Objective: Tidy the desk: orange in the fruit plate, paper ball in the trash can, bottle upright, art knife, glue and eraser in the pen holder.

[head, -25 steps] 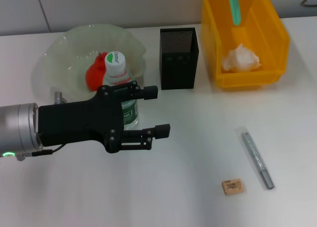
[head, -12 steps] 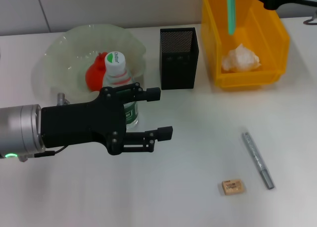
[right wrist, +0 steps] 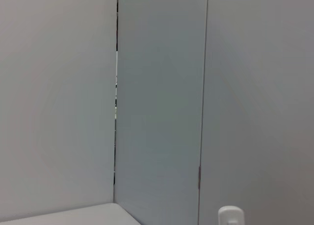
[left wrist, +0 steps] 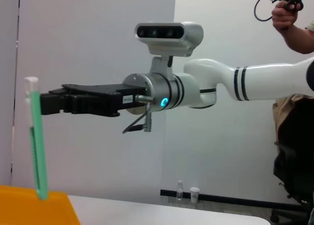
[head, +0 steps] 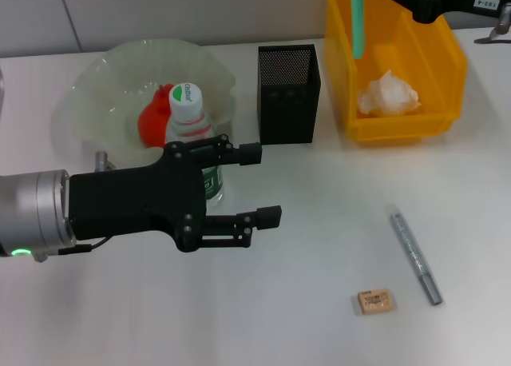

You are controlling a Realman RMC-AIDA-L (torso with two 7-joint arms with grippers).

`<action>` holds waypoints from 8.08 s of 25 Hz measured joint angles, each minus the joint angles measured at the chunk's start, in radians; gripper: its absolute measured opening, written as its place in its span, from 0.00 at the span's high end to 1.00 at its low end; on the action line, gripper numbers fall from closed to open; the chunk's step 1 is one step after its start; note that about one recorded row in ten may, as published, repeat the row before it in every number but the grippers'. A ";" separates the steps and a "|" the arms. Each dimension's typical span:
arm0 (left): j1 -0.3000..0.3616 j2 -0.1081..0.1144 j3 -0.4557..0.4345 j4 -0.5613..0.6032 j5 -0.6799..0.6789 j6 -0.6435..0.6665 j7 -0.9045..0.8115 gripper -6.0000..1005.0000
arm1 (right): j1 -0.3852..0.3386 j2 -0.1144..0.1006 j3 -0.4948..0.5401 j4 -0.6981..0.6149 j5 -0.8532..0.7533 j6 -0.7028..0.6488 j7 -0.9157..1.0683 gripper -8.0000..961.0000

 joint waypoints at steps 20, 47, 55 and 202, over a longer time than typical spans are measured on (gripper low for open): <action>-0.010 -0.001 0.012 -0.029 -0.023 -0.006 0.000 0.19 | 0.125 -0.026 -0.004 0.253 -0.001 0.172 -0.143 0.94; -0.026 -0.002 0.017 -0.072 -0.035 -0.010 0.021 0.19 | 0.181 0.070 0.001 0.342 0.060 0.360 -0.217 0.94; -0.025 -0.002 0.019 -0.076 -0.035 -0.010 0.025 0.19 | 0.183 0.092 -0.008 0.347 0.060 0.384 -0.223 0.94; 0.011 0.008 0.025 -0.104 -0.021 -0.040 0.048 0.19 | 0.059 0.129 -0.683 -0.600 -0.949 -0.383 1.081 0.18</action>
